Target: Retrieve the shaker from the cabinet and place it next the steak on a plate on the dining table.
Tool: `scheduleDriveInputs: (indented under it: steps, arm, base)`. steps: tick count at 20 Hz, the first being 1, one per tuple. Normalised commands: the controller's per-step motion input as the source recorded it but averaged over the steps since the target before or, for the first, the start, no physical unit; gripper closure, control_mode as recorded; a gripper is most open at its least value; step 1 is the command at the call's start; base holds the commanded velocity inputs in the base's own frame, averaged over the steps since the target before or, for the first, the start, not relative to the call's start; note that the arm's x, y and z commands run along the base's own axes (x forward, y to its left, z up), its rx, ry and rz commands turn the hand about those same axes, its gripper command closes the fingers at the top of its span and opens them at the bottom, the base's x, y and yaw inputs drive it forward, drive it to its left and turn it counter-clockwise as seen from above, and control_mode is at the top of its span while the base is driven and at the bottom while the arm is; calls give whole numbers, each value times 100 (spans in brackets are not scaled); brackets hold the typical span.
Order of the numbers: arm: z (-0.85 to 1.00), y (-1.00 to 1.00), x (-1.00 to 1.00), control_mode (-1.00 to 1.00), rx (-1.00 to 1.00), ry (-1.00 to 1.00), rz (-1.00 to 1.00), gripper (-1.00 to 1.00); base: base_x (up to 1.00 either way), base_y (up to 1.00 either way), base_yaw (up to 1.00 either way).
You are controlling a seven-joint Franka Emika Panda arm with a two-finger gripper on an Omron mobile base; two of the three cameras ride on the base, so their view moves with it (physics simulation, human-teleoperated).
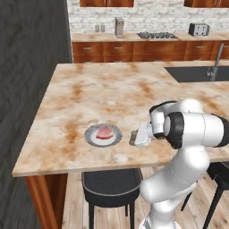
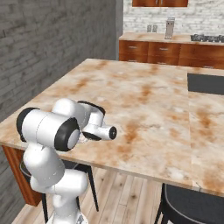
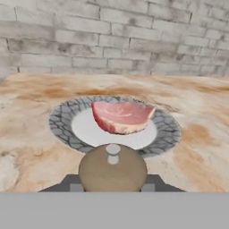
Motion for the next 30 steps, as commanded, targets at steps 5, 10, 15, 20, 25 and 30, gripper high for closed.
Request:
scheduleDriveInputs:
  steps: [5,10,15,20,25,30]
  arm:
    - [-26,0,22,-100,0,0,0,100]
    - [-28,0,25,-100,0,0,0,100]
    - [-22,0,-17,-100,0,-9,0,-100]
    - [-1,-10,-37,-100,0,-8,0,-100]
    - [0,-7,-28,-100,0,-8,0,-100]
    - [15,-48,-22,-100,6,-2,0,-100]
  base:
    - [0,0,0]
    - [0,0,0]
    - [0,0,0]
    - [0,0,0]
    - [0,0,0]
    - [0,0,0]
